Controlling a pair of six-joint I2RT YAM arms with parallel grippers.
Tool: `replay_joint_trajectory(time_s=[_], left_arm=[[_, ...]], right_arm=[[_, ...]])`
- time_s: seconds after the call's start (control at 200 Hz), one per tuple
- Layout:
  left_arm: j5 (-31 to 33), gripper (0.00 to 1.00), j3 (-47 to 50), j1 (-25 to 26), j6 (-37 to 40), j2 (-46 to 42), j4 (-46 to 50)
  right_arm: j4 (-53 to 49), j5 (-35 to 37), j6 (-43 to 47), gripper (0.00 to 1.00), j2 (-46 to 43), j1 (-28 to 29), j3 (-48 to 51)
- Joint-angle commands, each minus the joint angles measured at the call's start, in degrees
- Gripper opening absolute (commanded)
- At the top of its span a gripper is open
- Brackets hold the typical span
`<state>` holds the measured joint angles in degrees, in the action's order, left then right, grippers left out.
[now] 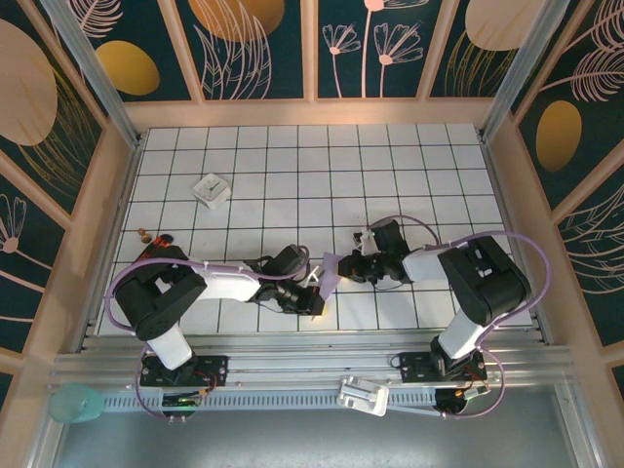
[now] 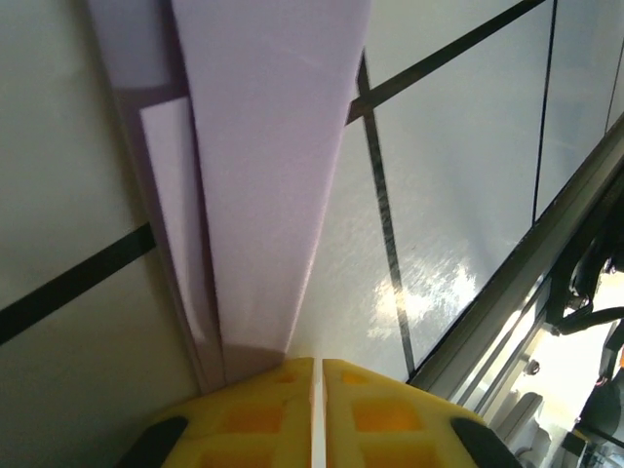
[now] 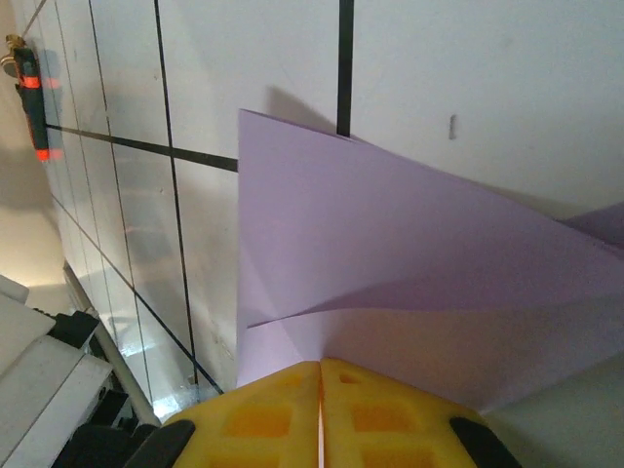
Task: Fold a paper plane with a square sheet of paper (pick it up from the middle)
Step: Fold the wing for the fifth time at the center of the table.
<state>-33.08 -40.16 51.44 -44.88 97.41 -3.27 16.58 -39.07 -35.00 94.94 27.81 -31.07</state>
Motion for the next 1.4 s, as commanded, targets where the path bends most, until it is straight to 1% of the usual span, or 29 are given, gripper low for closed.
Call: replay_joint_trajectory(time_s=[0.0, 0.055, 0.155, 0.19, 0.245, 0.28, 0.315, 0.52, 0.671, 0.771, 1.036, 1.156, 1.396], left_arm=[[0.1, 0.2, -2.73, -0.13, -0.56, -1.57, 0.83], [-0.18, 0.22, -3.74, -0.26, -0.98, -1.91, -0.84], [0.32, 0.22, -4.57, -1.14, -3.03, -1.58, -5.36], [0.92, 0.18, -4.65, -1.63, -4.0, -1.12, -6.74], [1.31, 0.08, -4.66, -2.49, -5.38, 0.03, -9.22], [1.27, 0.04, -5.04, -2.82, -5.79, 0.42, -10.27], [1.23, 0.0, -6.15, -2.99, -5.73, 2.97, -10.24], [1.25, 0.0, -10.05, -3.07, -3.73, 8.25, -8.71], [3.14, 0.0, -10.72, -3.14, -2.24, 9.87, -6.92], [4.55, 0.0, -10.99, -3.17, -0.8, 11.04, -3.77], [5.19, 0.0, -8.04, -2.8, 3.15, 10.12, 2.04], [4.39, 0.0, -6.25, -2.1, 4.31, 8.65, 3.48], [2.06, 0.0, -2.05, -0.93, 3.67, 5.85, 3.69]], right_arm=[[0.71, 1.13, 1.44, 0.09, 2.24, -0.43, 0.44], [0.73, 1.1, 1.5, 0.09, 2.52, -0.44, 0.87], [0.71, 1.1, 1.56, 0.09, 2.43, -0.65, 1.35], [0.66, 1.1, 1.52, 0.09, 2.31, -0.74, 1.32], [0.74, 1.1, 1.52, 0.08, 2.31, -0.68, 1.44], [0.82, 1.1, 1.52, 0.08, 2.39, -0.82, 1.49], [0.84, 1.1, 1.57, 0.08, 2.48, -0.83, 1.45], [1.65, 1.02, 1.18, 0.08, 2.51, -1.55, 1.66], [2.13, 1.01, 0.68, 0.08, 2.44, -1.58, 1.71], [2.04, 1.18, 0.64, 0.08, 2.47, -1.56, 1.97], [-0.44, 2.57, 1.33, 0.08, 3.19, -1.66, 1.56], [-1.85, 3.35, 1.6, 0.07, 3.92, -1.73, 1.07], [-3.87, 4.43, 1.88, 0.06, 5.41, -1.9, 0.4]])
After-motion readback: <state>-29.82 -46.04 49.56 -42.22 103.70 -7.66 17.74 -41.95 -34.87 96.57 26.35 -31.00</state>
